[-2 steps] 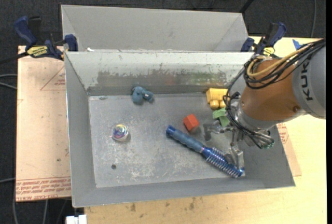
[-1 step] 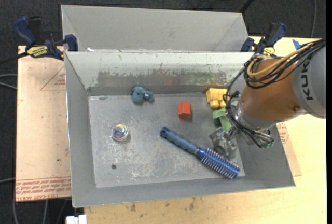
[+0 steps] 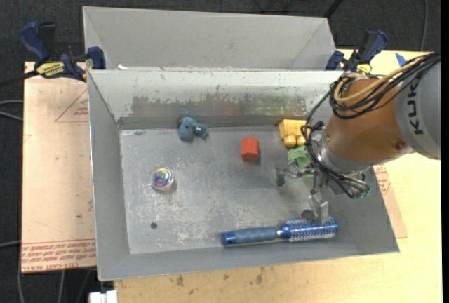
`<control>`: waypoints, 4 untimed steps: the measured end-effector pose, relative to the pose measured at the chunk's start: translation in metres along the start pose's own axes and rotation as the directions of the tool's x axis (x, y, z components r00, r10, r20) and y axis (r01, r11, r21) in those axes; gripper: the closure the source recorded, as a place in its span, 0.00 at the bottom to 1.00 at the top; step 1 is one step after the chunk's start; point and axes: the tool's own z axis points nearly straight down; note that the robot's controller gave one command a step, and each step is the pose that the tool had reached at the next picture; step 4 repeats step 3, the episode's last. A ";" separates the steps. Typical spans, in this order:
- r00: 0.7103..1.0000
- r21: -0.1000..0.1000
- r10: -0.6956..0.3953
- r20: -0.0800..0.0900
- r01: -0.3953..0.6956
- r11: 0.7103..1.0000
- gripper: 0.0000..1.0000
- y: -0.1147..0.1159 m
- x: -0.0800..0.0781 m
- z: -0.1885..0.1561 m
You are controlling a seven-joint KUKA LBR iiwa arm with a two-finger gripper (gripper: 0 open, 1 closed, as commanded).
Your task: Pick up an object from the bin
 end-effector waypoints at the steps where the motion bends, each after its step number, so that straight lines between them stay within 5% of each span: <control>1: 0.987 -0.006 -0.163 -0.008 0.163 0.987 0.00 0.042 0.032 -0.002; 2: 0.987 -0.005 -0.163 -0.007 0.163 0.987 1.00 0.041 0.032 -0.002; 3: 0.986 -0.001 -0.164 -0.003 0.164 0.986 1.00 0.038 0.020 -0.127; 4: 0.986 -0.001 -0.164 -0.003 0.164 0.986 1.00 0.038 0.020 -0.127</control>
Offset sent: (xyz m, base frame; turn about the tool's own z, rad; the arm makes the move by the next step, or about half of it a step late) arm -0.0491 0.0214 0.0006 -0.1647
